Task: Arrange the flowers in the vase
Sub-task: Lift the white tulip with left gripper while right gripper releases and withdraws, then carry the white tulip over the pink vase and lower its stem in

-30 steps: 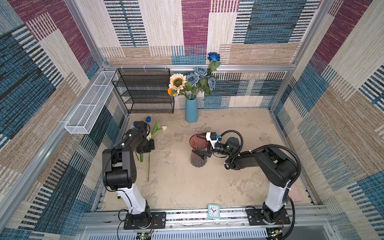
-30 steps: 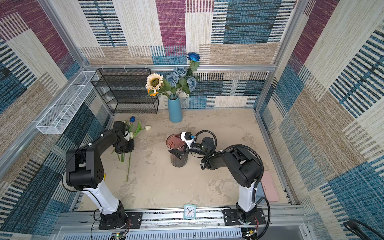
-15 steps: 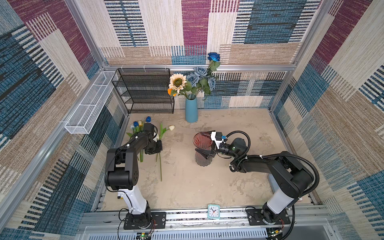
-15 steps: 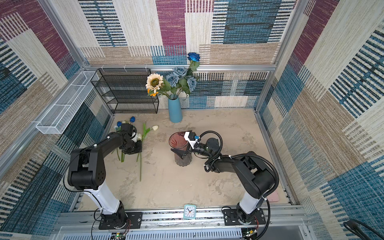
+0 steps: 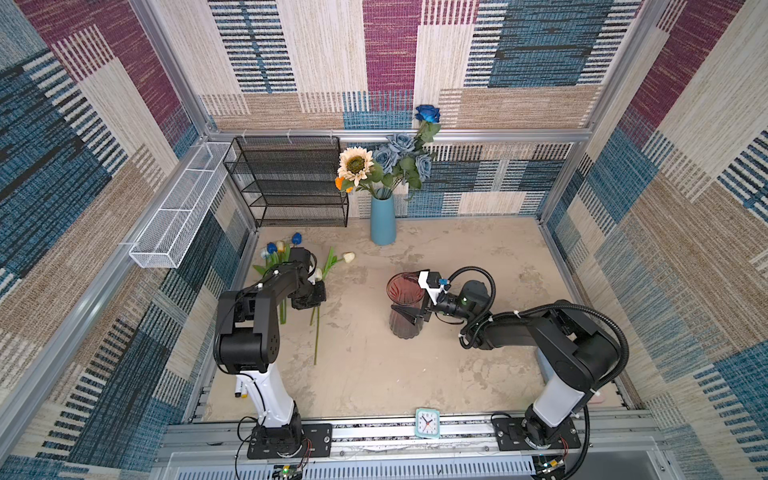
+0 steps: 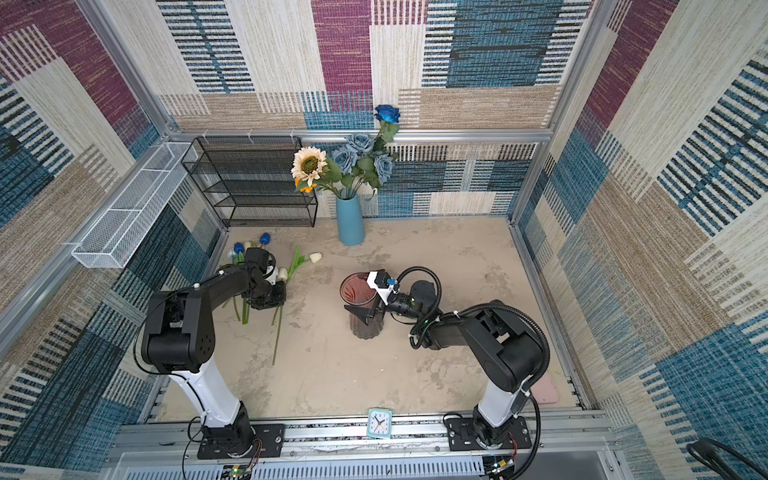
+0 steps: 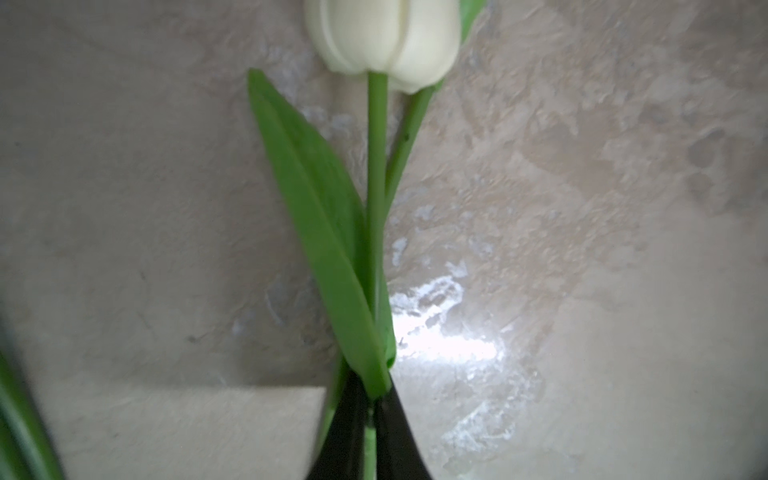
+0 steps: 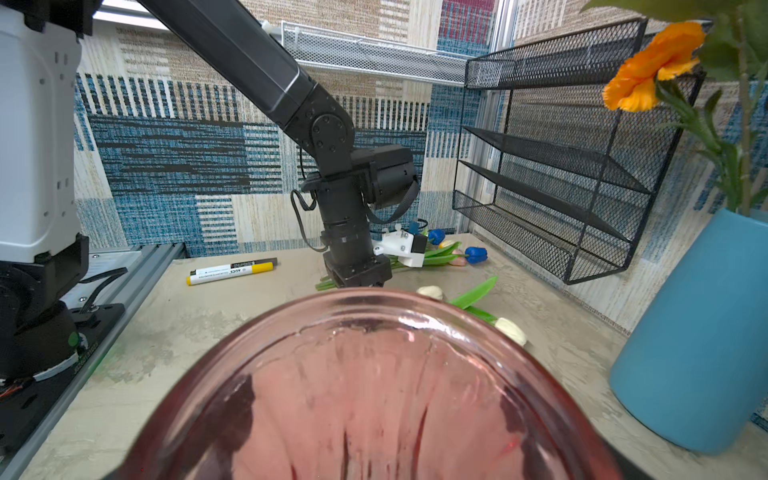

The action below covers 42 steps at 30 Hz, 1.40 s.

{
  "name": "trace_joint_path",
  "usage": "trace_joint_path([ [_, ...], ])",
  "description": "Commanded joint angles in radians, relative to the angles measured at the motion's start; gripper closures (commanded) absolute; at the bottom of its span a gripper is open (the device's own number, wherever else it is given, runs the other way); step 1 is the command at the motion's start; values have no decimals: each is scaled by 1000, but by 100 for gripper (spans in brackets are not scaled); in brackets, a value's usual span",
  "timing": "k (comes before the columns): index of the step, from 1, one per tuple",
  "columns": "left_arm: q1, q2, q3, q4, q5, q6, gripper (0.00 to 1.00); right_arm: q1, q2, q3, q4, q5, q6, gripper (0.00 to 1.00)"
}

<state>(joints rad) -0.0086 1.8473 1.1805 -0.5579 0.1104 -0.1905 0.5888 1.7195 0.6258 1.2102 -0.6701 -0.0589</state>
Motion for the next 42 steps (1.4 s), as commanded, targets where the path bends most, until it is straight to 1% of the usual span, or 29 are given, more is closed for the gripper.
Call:
trace_joint_path([
  [1, 0, -4, 4, 11, 0, -3, 90, 2, 10, -15, 141, 9, -26, 0],
  [4, 1, -12, 3, 10, 2, -3, 92, 2, 11, -26, 112, -5, -40, 0],
  [5, 1, -14, 5, 9, 3, -3, 95, 2, 15, -32, 114, -2, -38, 0],
  [6, 1, -17, 5, 12, 5, -3, 96, 1, 17, -40, 117, -5, -35, 0],
  [10, 1, -22, 8, 6, 2, 2, 96, 0, 4, -62, 71, 2, -44, 0],
  [14, 0, -30, 8, 6, -5, 2, 99, -3, -5, -79, 19, 8, -65, 0],
  [17, 1, -31, 15, 3, -2, 2, 99, -4, -15, -104, 9, 18, -74, 0],
  [22, 1, -55, 22, -9, -10, 2, 100, -19, -72, -165, 0, 57, -65, 0],
  [26, 1, -98, 24, -27, -7, -4, 100, -23, -155, -231, -10, 64, -53, 0],
  [30, 0, -169, 15, -37, 8, -22, 100, -23, -265, -294, -29, 90, -45, 0],
  [35, -27, -324, 1, -45, 27, -42, 100, -23, -416, -369, -55, 164, -31, 0],
  [37, -56, -396, 4, -40, 38, -34, 100, -23, -467, -409, -31, 207, -22, 0],
  [39, -96, -470, 11, -31, 23, -23, 100, -23, -511, -455, 9, 263, -12, 0],
  [40, -120, -514, 9, -8, 26, -4, 100, -23, -524, -477, 33, 296, -8, 0],
  [42, -171, -596, -7, 47, -3, 6, 100, -21, -534, -526, 122, 346, 7, 0],
])
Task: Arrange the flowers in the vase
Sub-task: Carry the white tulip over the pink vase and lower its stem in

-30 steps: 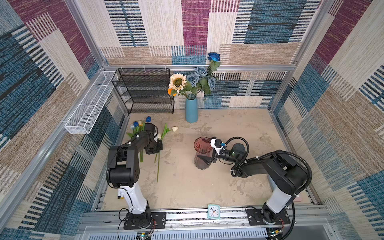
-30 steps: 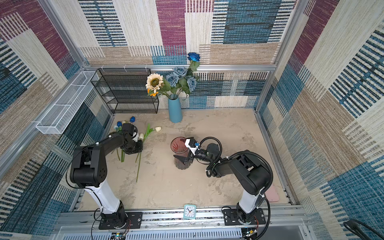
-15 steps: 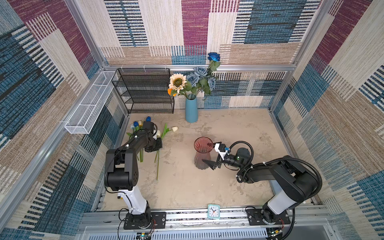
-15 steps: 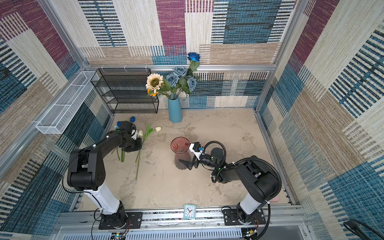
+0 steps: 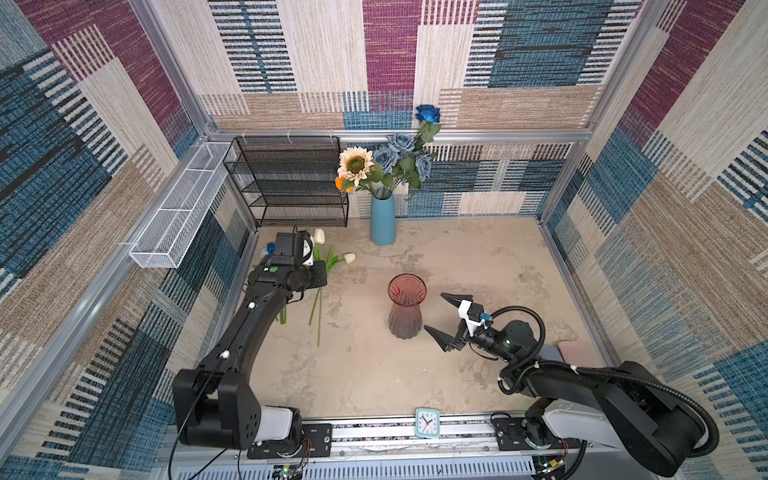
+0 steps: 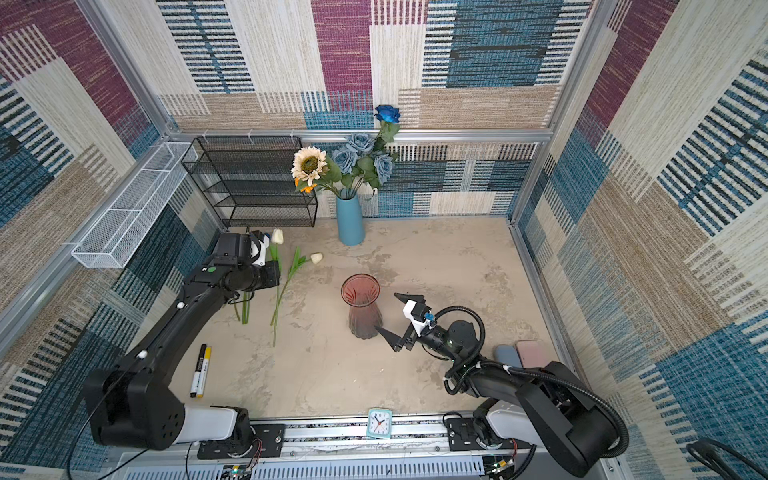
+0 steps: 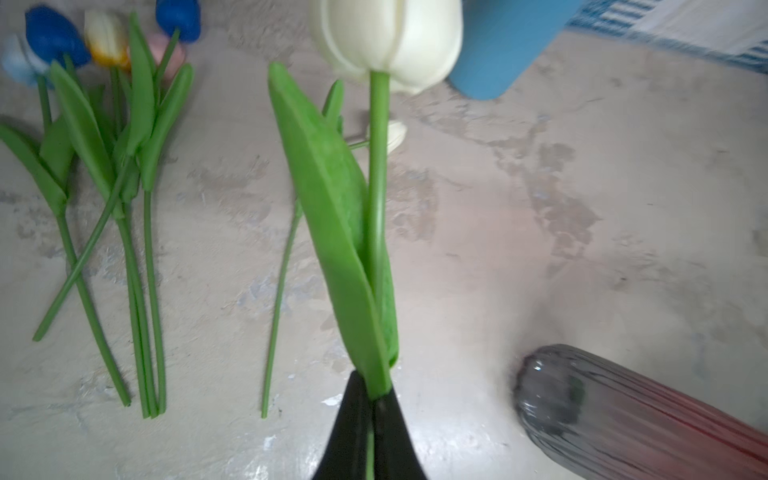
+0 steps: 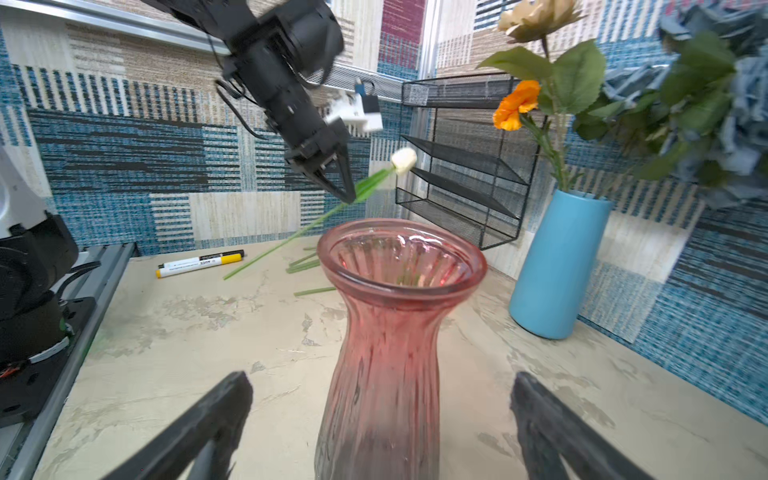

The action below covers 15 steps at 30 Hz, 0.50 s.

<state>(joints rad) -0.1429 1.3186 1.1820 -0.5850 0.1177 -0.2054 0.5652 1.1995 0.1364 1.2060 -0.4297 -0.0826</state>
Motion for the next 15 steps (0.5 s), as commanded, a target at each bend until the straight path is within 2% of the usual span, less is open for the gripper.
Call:
trace_joint_path([
  [1, -57, -101, -22, 113, -15, 23, 100, 4, -15, -57, 169, 123, 38, 0],
  [3, -80, -165, -42, 187, 10, 13, 100, 5, -33, -65, 171, 145, 35, 0],
  [8, -157, -243, -46, 380, 197, 9, 100, 7, -105, -80, 152, 192, 19, 0],
  [10, -205, -260, -56, 501, 261, -29, 100, 7, -106, -85, 155, 202, 18, 0],
  [15, -354, -239, -43, 712, 311, -31, 100, 7, -80, -83, 167, 200, 23, 0],
])
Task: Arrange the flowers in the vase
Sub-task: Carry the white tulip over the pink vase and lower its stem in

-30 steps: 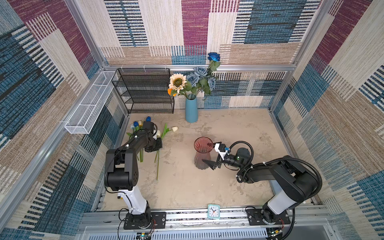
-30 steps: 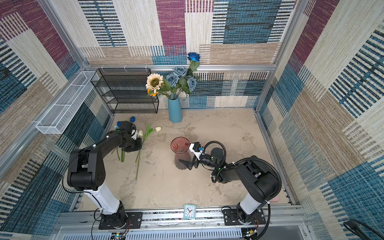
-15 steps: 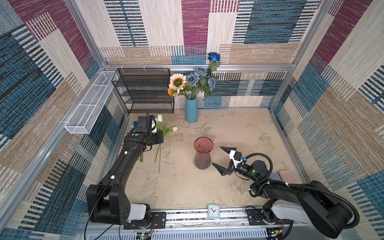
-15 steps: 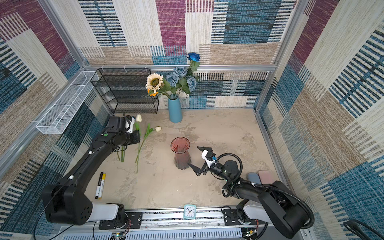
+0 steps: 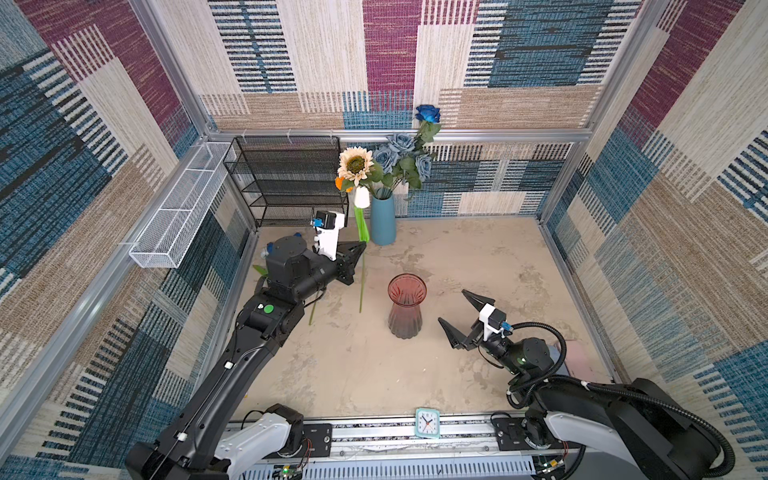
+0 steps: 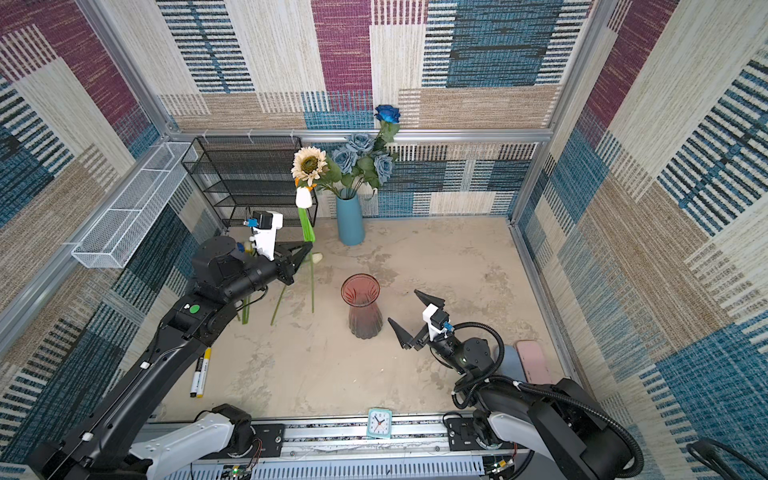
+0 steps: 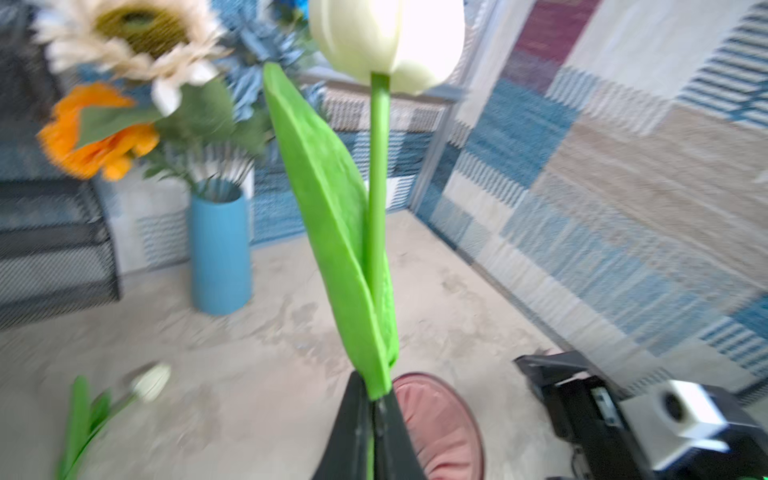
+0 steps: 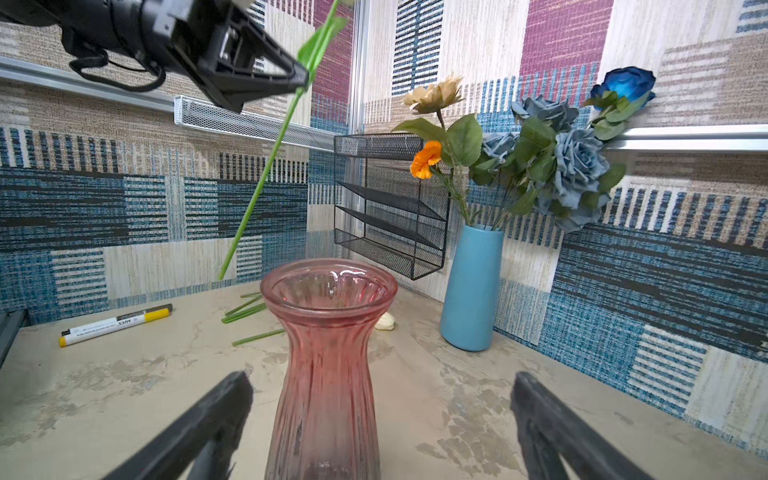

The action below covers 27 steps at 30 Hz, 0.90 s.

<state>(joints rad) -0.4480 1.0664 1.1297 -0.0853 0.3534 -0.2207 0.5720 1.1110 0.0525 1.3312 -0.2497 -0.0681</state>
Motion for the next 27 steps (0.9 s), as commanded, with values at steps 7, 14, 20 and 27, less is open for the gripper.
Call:
trace_joint_path([
  [7, -174, 126, 37, 380, 75, 24, 100, 2, 27, 4, 42, 10, 11, 0],
  [14, -187, 181, -8, 459, 7, 66, 100, 2, 4, 7, 14, 6, 2, 0],
  [20, -190, 216, -102, 548, -4, 111, 100, 2, 27, 17, 13, -9, 5, 0],
  [27, -208, 234, -238, 582, 22, 185, 100, 2, 37, 23, 7, -13, -1, 0],
])
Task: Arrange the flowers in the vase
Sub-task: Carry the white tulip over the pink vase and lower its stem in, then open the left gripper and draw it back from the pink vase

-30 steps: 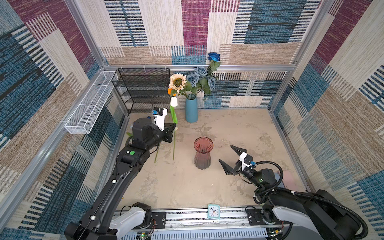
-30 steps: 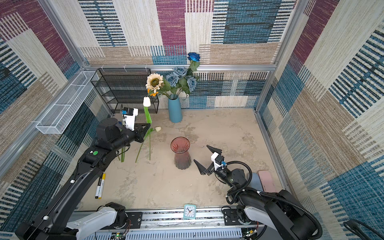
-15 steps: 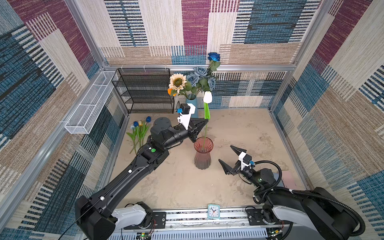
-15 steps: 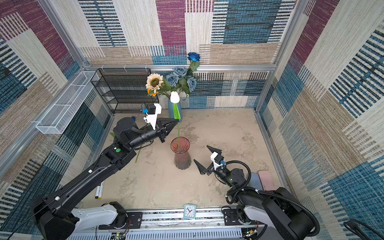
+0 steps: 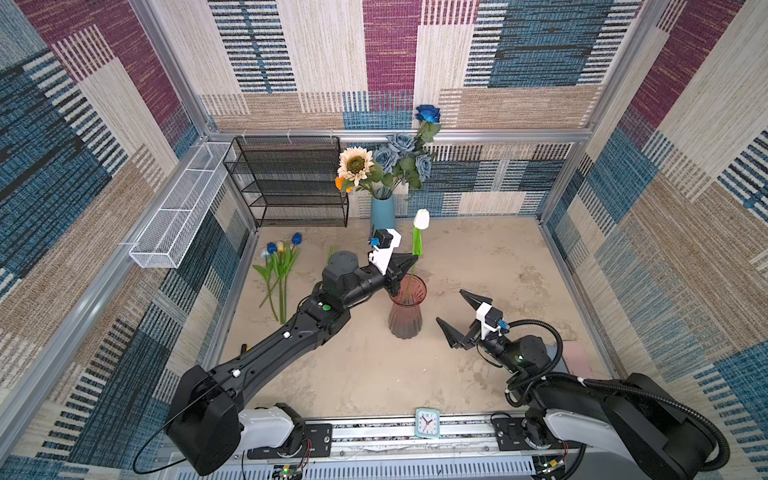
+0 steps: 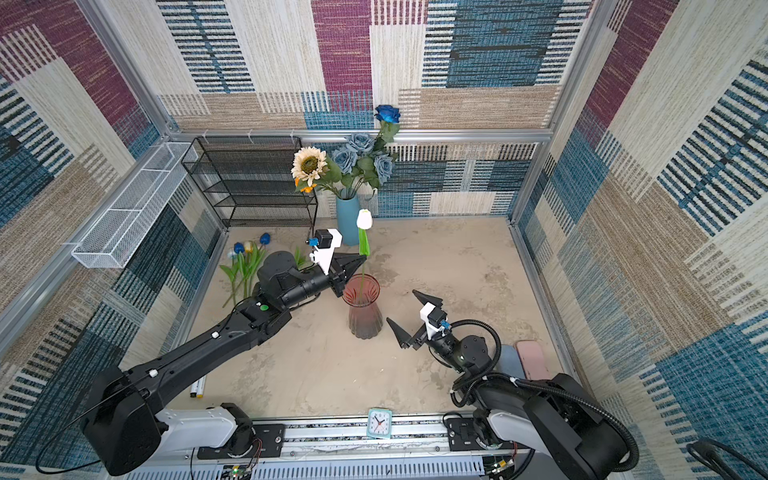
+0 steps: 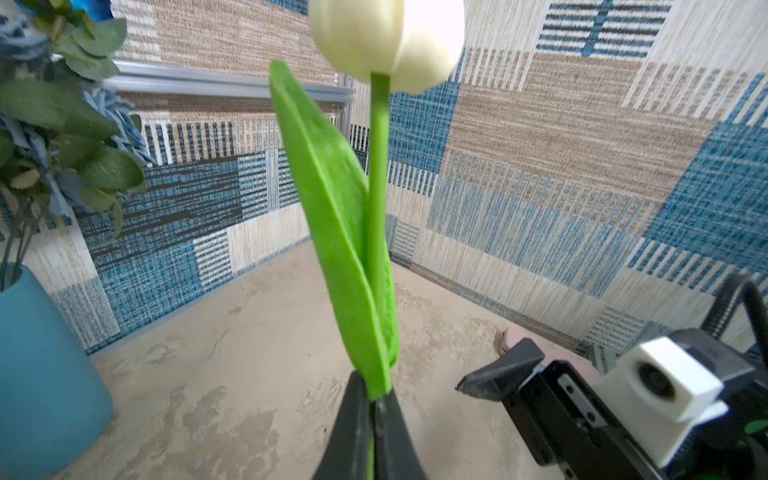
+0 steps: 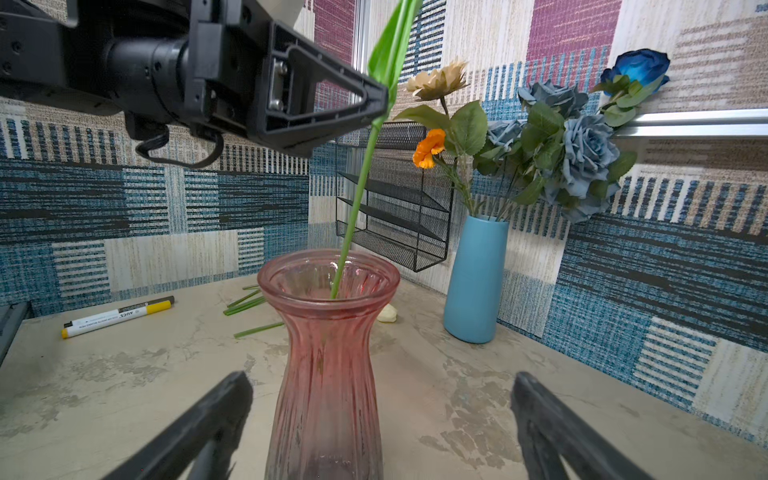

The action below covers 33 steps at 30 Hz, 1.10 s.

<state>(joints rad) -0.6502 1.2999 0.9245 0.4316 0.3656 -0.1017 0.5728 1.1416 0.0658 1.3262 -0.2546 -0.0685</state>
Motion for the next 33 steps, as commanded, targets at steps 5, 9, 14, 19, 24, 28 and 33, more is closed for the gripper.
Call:
trace_joint_path([
  [5, -8, 0, -79, 9, -14, 119, 85, 1, 32, 23, 7, -19, 0, 0],
  [9, -8, -1, -74, -61, -85, 150, 67, 1, 47, 32, 3, -21, 4, 0],
  [14, -8, -20, -81, -110, -135, 177, 57, 1, 49, 31, 6, -19, 4, 0],
  [19, -5, -52, -75, -194, -156, 226, 45, 1, 44, 30, 4, -18, 4, 0],
  [24, 1, -52, -10, -375, -93, 312, 48, 1, 49, 32, 6, -20, 4, 0],
  [28, 0, 11, 121, -602, -76, 377, 46, 1, 51, 34, 6, -21, 6, 0],
  [33, 0, 18, 160, -648, -53, 378, 42, 1, 52, 34, 4, -23, 7, 0],
])
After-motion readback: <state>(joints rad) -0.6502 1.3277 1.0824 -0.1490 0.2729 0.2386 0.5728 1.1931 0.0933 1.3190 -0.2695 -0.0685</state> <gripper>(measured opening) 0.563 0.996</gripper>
